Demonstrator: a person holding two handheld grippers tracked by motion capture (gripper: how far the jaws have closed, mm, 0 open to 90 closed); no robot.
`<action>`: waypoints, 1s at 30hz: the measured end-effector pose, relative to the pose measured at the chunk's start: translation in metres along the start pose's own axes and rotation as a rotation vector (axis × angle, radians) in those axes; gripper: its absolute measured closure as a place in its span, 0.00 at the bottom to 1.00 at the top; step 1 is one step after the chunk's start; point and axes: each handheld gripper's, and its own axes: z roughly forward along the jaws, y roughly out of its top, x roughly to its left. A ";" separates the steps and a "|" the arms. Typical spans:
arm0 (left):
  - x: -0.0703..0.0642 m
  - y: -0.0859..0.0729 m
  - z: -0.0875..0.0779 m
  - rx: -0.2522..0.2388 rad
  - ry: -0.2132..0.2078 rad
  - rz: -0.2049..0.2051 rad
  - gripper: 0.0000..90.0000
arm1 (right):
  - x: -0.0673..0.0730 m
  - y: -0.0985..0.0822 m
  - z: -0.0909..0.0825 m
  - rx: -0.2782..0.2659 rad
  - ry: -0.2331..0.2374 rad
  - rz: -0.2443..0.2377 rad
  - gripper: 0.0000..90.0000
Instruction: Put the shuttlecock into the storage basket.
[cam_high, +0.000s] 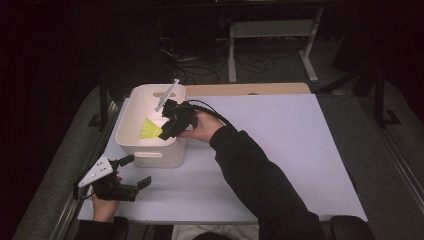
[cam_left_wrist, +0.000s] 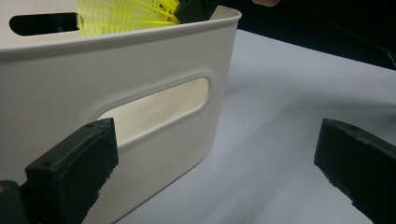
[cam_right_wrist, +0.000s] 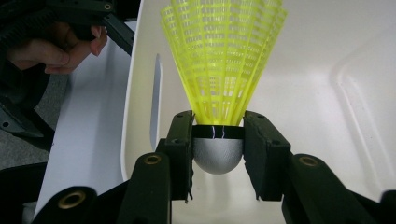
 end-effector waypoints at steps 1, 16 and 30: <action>0.000 0.000 0.000 0.000 0.000 0.000 0.00 | 0.000 0.000 0.000 0.004 -0.001 0.000 0.63; 0.000 0.000 -0.001 -0.001 -0.001 -0.002 0.00 | 0.001 -0.002 -0.012 0.002 -0.045 0.019 0.29; 0.000 0.000 -0.001 0.001 0.000 -0.002 0.00 | 0.003 -0.007 -0.034 -0.052 -0.111 0.040 0.01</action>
